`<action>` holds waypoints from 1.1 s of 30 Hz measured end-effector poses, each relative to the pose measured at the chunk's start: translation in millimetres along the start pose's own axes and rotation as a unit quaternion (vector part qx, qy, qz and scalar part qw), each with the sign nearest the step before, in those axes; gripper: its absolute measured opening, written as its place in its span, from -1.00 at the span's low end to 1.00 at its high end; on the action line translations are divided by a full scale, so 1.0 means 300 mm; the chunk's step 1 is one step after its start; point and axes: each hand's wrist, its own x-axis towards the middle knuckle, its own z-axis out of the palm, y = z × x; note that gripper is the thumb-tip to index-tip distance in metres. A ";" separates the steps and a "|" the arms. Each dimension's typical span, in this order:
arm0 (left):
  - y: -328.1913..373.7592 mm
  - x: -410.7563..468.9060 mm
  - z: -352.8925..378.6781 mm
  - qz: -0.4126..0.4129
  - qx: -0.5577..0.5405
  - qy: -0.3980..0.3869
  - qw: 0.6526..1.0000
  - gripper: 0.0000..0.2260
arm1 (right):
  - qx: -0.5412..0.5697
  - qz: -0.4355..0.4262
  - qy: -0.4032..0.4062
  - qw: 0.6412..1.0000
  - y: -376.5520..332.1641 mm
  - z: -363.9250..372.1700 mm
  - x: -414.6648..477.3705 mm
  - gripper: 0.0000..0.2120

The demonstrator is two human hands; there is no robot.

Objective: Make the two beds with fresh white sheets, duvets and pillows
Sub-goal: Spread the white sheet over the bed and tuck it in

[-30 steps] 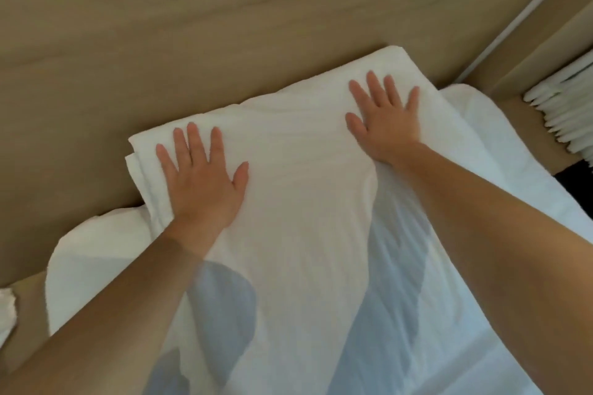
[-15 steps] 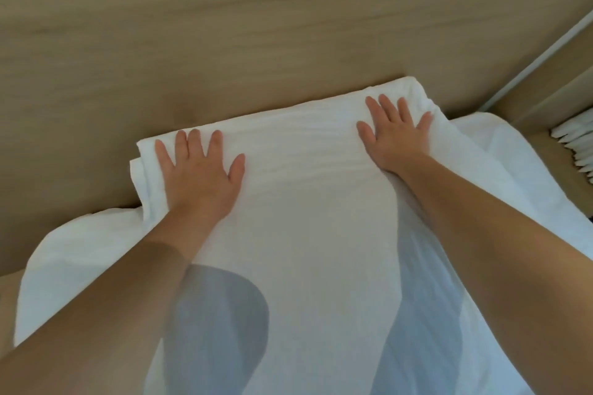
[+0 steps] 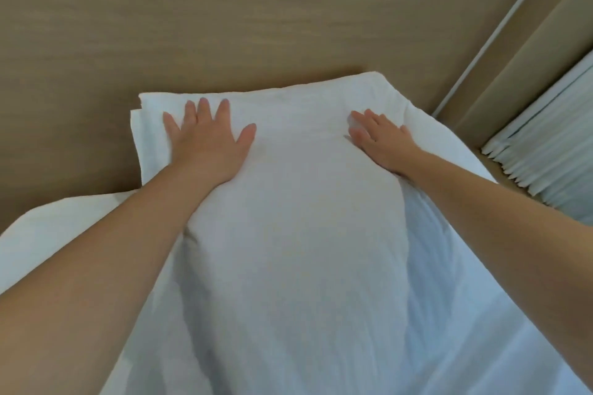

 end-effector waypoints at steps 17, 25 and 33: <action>0.274 -0.815 -0.021 0.048 0.092 0.111 0.988 -0.37 | -0.028 0.020 0.109 0.993 0.083 0.060 -0.717 -0.43; 0.192 -0.822 0.084 0.063 0.093 0.096 0.989 -0.34 | -0.065 -0.020 0.067 0.995 0.109 0.095 -0.683 -0.46; 0.193 -0.837 0.023 0.068 0.088 0.148 0.983 -0.35 | -0.027 0.039 0.115 0.992 0.147 0.094 -0.707 -0.41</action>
